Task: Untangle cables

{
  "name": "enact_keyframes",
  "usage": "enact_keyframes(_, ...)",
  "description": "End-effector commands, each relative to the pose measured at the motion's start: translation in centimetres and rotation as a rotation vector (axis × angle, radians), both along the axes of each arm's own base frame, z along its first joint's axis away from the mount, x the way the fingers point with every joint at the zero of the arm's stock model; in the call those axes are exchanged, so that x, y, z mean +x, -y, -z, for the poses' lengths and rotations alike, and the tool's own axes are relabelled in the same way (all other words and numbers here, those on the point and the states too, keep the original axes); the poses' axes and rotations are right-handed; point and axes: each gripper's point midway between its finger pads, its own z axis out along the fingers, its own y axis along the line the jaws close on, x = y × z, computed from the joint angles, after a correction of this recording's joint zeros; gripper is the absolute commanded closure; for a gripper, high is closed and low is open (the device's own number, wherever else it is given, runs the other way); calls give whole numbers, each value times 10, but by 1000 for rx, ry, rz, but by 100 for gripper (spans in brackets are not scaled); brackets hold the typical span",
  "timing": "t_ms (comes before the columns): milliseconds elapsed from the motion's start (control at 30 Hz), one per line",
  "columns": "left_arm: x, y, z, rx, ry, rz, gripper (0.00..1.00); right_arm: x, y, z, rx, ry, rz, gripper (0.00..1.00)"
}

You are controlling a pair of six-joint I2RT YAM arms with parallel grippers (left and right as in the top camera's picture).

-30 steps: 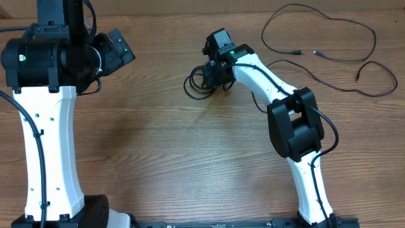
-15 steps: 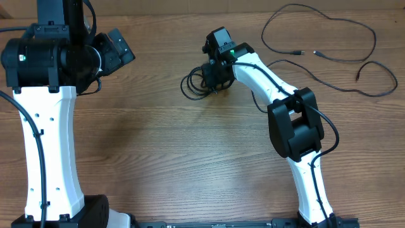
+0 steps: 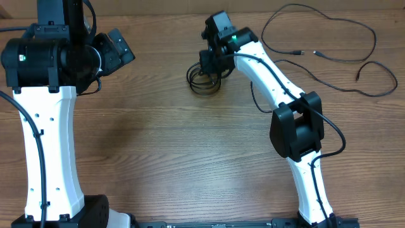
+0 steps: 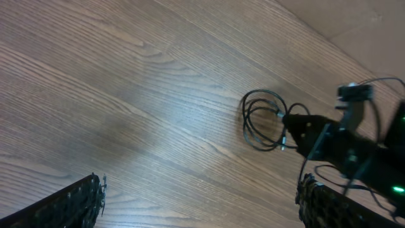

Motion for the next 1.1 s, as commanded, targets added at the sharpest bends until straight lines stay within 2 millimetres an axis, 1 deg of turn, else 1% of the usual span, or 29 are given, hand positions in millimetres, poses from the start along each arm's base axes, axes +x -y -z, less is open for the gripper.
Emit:
enact_keyframes(0, 2, -1, 3, 6, -7, -8, 1, 1, -22, -48, 123, 34, -30, 96)
enact_keyframes(133, 2, -1, 3, 6, -7, -8, 1, -9, -32, -79, 202, 28, -70, 96)
enact_keyframes(233, 2, -1, 3, 6, -7, -8, 0, -18, -38, -98, 256, 18, -105, 96)
enact_keyframes(300, 2, -1, 3, 6, -7, -9, 0, -28, -44, -112, 305, 20, -168, 96)
enact_keyframes(367, 2, -1, 3, 6, -6, -9, 1, -28, -43, -115, 293, 37, -181, 96)
enact_keyframes(467, 2, -1, 3, 6, -6, -9, 1, -18, -23, -104, 176, 61, -102, 96)
enact_keyframes(500, 2, -1, 3, 6, -6, -9, 0, -18, -16, -99, 143, 48, -66, 96)
enact_keyframes(533, 2, -1, 3, 6, -6, -8, 0, -21, -16, -98, 147, 32, -65, 96)
enact_keyframes(600, 2, -1, 3, 6, -6, -8, 1, -35, -28, -104, 223, -23, -111, 96)
enact_keyframes(667, 3, -1, 3, 6, -5, -8, 1, -55, -49, -121, 370, -87, -206, 96)
enact_keyframes(733, 3, -1, 3, 6, -2, -9, 1, -76, -70, -146, 551, -138, -328, 96)
enact_keyframes(767, 3, -1, 3, 6, -2, -8, 0, -85, -78, -163, 648, -158, -386, 96)
enact_keyframes(833, 3, -1, 3, 6, -2, -8, 1, -95, -87, -186, 773, -167, -470, 96)
enact_keyframes(867, 3, -1, 3, 6, -2, -8, 1, -97, -89, -193, 810, -159, -500, 96)
enact_keyframes(900, 3, -1, 3, 6, -2, -8, 0, -94, -90, -193, 806, -140, -503, 96)
enact_keyframes(967, 3, -1, 3, 6, -2, -8, 0, -79, -86, -180, 716, -82, -445, 96)
enact_keyframes(1033, 3, -1, 3, 6, -3, -8, 1, -51, -71, -153, 534, -22, -292, 96)
enact_keyframes(1067, 3, -1, 3, 6, -3, -8, 0, -37, -58, -139, 434, -10, -170, 96)
